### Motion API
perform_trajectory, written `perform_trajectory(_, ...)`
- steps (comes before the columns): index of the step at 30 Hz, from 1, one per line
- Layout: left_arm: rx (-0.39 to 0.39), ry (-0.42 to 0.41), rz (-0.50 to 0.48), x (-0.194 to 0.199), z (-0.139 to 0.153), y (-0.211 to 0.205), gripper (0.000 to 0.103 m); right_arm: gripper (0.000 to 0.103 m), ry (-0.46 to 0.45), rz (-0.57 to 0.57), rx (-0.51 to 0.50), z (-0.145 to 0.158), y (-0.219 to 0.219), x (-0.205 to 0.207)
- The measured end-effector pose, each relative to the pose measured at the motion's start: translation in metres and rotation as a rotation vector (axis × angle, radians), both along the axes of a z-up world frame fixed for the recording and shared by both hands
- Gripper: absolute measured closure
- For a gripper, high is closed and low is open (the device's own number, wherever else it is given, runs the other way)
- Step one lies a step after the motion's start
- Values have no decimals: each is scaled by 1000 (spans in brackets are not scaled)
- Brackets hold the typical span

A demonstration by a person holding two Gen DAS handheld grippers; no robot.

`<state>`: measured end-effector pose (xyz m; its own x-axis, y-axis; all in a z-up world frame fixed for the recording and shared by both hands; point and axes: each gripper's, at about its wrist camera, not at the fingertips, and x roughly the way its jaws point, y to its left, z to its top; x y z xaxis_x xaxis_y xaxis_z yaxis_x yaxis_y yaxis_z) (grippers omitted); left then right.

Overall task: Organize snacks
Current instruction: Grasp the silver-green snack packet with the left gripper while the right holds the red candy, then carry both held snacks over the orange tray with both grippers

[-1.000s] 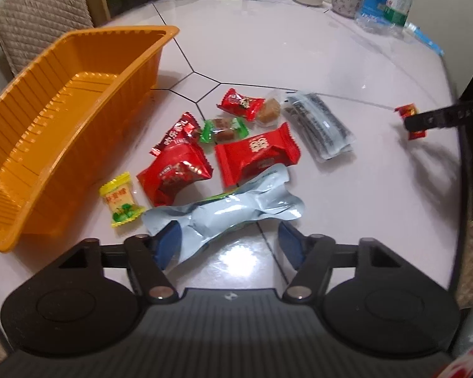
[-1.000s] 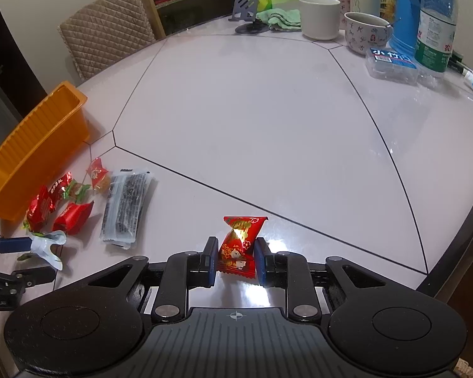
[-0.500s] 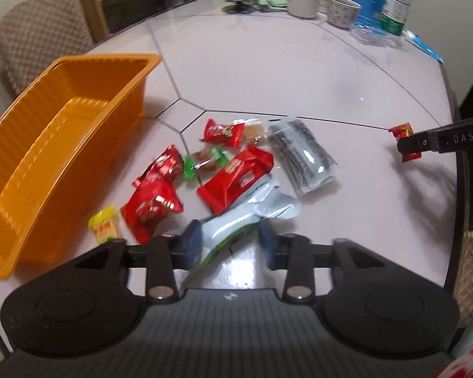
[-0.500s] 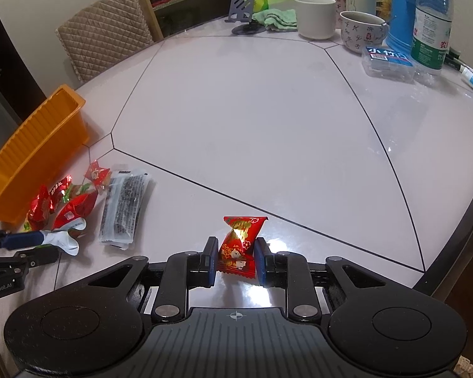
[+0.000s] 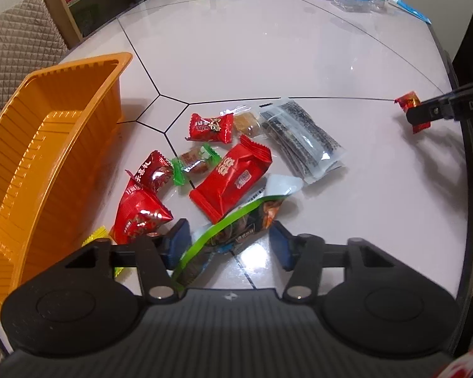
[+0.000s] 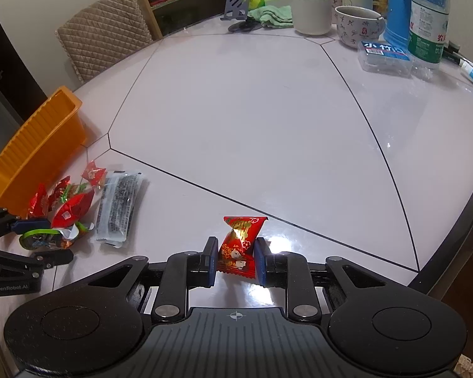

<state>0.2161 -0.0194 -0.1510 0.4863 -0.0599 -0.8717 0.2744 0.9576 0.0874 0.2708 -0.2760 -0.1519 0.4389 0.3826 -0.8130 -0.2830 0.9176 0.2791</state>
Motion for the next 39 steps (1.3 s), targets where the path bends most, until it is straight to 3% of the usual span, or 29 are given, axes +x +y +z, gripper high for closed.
perform_trajectory(3,-11,6,11,-4,4,-4,76,78,7,6,4,-2,1,1)
perform_trajectory(8,-23,34,54,-12,7,-16,77,78,14,18,20,-3,0,5)
perform_trajectory(15,29,21,33,-8,1,-29,73,78,11,53,36,-1,3,7)
perform_trajectory(21,56,17,6,-7,-1,-32,80,78,18,89,54,1,6,4)
perform_trajectory(29,-20,11,67,-14,10,-32,82,78,25,149,72,5,12,4)
perform_trajectory(39,-167,-28,290,-32,41,-13,82,78,24,287,101,14,37,8)
